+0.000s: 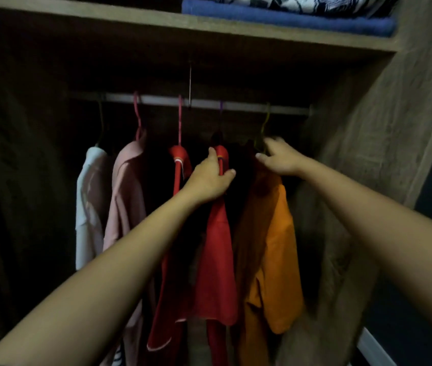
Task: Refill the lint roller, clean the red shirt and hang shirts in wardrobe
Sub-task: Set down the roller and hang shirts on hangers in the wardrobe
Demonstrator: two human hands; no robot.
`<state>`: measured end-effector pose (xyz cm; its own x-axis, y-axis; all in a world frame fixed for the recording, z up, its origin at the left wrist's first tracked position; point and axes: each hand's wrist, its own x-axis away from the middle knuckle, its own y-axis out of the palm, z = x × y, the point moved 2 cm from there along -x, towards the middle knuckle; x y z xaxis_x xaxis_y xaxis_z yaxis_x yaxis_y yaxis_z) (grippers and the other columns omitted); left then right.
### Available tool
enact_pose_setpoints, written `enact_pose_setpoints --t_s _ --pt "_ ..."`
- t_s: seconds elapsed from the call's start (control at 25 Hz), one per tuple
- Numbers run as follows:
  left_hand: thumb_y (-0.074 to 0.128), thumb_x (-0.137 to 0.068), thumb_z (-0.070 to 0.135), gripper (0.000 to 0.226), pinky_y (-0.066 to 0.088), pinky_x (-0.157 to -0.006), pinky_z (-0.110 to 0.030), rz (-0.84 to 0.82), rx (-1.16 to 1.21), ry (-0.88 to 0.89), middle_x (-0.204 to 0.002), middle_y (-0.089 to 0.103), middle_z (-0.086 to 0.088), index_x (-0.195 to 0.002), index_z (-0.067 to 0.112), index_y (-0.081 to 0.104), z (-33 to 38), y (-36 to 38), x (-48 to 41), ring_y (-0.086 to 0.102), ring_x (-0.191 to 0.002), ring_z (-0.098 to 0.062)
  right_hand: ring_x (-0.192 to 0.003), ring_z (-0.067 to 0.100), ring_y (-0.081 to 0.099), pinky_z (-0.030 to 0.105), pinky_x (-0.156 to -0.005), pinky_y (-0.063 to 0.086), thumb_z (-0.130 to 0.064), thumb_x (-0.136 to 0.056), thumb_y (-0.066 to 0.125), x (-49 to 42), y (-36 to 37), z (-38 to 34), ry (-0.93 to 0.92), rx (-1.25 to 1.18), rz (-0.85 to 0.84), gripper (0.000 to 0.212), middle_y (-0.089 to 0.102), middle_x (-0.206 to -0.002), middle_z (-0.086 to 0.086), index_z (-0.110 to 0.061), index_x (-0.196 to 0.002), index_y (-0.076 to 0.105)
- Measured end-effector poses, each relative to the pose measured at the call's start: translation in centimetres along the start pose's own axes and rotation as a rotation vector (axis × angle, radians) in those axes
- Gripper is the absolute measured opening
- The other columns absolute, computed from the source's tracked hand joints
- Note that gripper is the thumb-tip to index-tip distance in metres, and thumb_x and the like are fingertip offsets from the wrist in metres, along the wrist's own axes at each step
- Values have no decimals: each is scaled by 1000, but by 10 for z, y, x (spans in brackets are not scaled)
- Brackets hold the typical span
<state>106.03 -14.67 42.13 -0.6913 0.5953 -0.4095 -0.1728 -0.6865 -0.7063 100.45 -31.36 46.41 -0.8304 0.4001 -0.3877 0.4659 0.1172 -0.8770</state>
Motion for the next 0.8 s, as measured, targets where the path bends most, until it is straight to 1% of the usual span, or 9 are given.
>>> enact_pose_setpoints --t_s 0.08,0.16,0.28,0.36,0.44,0.56,0.68,0.72,0.8 --pt "48 -94 31 70 20 -108 -23 110 14 68 -152 27 -18 -147 2 12 -2 -9 11 28 -140 -27 -136 35 29 29 -111 23 -16 -93 48 20 -3 -5 -108 0 55 54 30 -146 24 -7 -142 28" --pt "46 -95 27 62 15 -107 -17 172 42 114 -153 27 -14 -147 4 19 -8 -15 25 26 -141 -24 -138 30 27 32 -114 20 -12 -92 45 44 -3 -12 -223 -19 129 52 29 -147 19 -8 -142 29" --pt "44 -96 19 50 15 -103 -7 296 92 174 -149 36 -9 -143 7 31 -24 -23 57 30 -139 -18 -137 23 30 37 -115 24 -16 -92 42 86 14 -29 -369 -33 228 49 34 -146 10 -11 -139 35" --pt "43 -96 16 45 15 -102 -1 407 126 231 -144 40 0 -140 8 38 -38 -29 88 34 -135 -10 -134 22 35 38 -113 27 -18 -90 42 117 36 -41 -453 -19 301 47 40 -143 9 -11 -137 39" --pt "42 -95 17 45 18 -105 -1 470 85 257 -138 37 9 -139 8 40 -61 -35 126 33 -131 -2 -130 21 41 39 -111 30 -20 -88 44 151 70 -58 -561 -14 348 46 48 -138 9 -10 -133 45" --pt "42 -96 21 46 22 -110 -11 405 -72 240 -140 35 6 -139 6 38 -113 -43 181 32 -133 -6 -122 18 46 35 -109 30 -23 -84 49 200 137 -92 -663 -56 258 45 57 -129 8 -11 -128 50" --pt "36 -96 31 51 22 -113 -21 264 -361 227 -145 39 -9 -139 4 36 -175 -60 227 32 -137 -18 -115 17 52 30 -107 28 -28 -82 51 241 211 -130 -770 -50 62 43 62 -122 6 -12 -122 54" --pt "37 -95 30 50 23 -113 -26 219 -464 225 -145 40 -14 -138 4 37 -196 -68 240 32 -137 -22 -113 16 55 30 -106 31 -31 -81 50 253 238 -142 -812 -16 -22 43 63 -120 4 -14 -120 56" --pt "38 -93 27 51 28 -111 -35 147 -642 202 -146 38 -16 -139 5 36 -232 -89 261 31 -137 -26 -111 14 60 31 -104 37 -37 -78 46 271 288 -166 -850 50 -184 46 65 -119 -1 -18 -117 61"
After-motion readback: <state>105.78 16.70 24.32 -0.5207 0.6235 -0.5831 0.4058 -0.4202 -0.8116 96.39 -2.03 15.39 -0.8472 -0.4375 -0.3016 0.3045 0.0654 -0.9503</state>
